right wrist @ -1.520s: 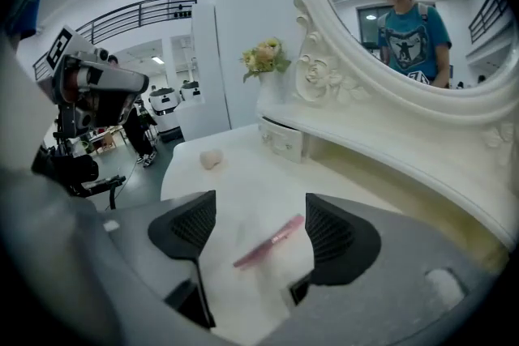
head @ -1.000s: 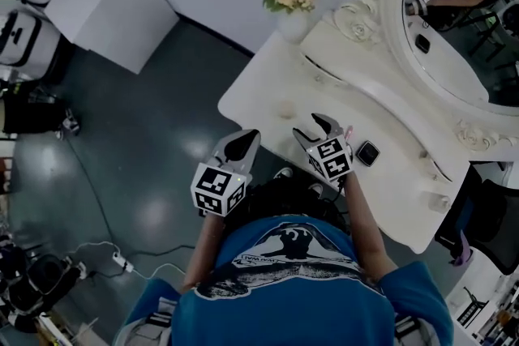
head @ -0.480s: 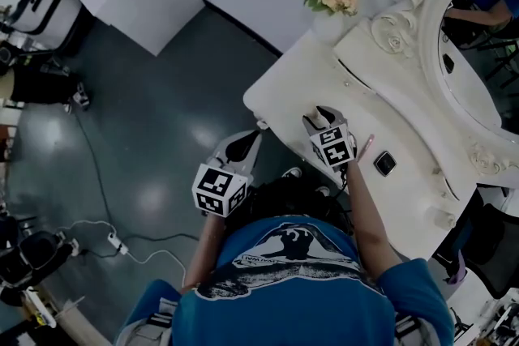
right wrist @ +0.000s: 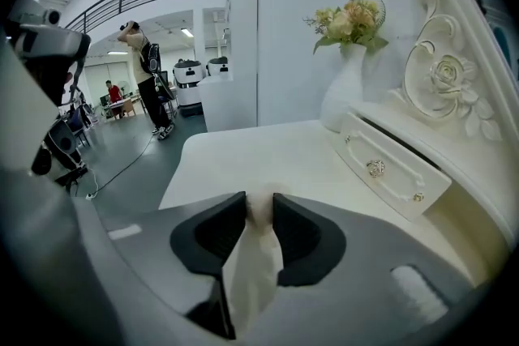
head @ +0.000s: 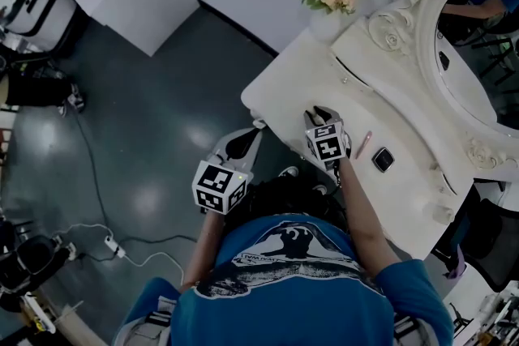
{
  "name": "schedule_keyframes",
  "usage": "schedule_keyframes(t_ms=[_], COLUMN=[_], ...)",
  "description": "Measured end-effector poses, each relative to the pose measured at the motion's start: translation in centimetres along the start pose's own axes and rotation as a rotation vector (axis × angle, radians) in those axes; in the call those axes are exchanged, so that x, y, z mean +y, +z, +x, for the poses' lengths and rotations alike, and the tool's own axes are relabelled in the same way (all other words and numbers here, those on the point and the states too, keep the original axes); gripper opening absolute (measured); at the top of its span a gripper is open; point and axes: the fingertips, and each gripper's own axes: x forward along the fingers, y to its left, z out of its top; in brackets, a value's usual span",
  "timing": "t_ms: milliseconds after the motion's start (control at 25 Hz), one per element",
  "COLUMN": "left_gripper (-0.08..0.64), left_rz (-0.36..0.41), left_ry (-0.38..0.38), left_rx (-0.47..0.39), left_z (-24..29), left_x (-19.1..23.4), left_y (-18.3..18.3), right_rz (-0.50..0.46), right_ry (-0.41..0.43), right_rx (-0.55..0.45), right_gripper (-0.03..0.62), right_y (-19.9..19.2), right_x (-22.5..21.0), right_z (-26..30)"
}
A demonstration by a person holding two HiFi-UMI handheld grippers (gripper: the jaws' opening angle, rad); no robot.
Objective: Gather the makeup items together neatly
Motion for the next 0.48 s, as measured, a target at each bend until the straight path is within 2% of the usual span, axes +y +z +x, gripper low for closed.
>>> schedule_keyframes(t_ms=[240,480], left_gripper=[0.012,0.012], left_rz=[0.023,0.050], left_ry=[-0.053,-0.114], left_rx=[0.005,0.006], left_z=[0.6,1.7], left_x=[-1.0,-1.8], left_y=[0.2,0.7], right_rz=[-0.033,0.051], right_ry=[-0.019,-0.048], right_rx=[0.029,-0.016], right_gripper=[0.098,0.098], right_y=[-0.2,-0.3], right_x=[-0.8,-0.8], right_z=[-1.9,-5.1])
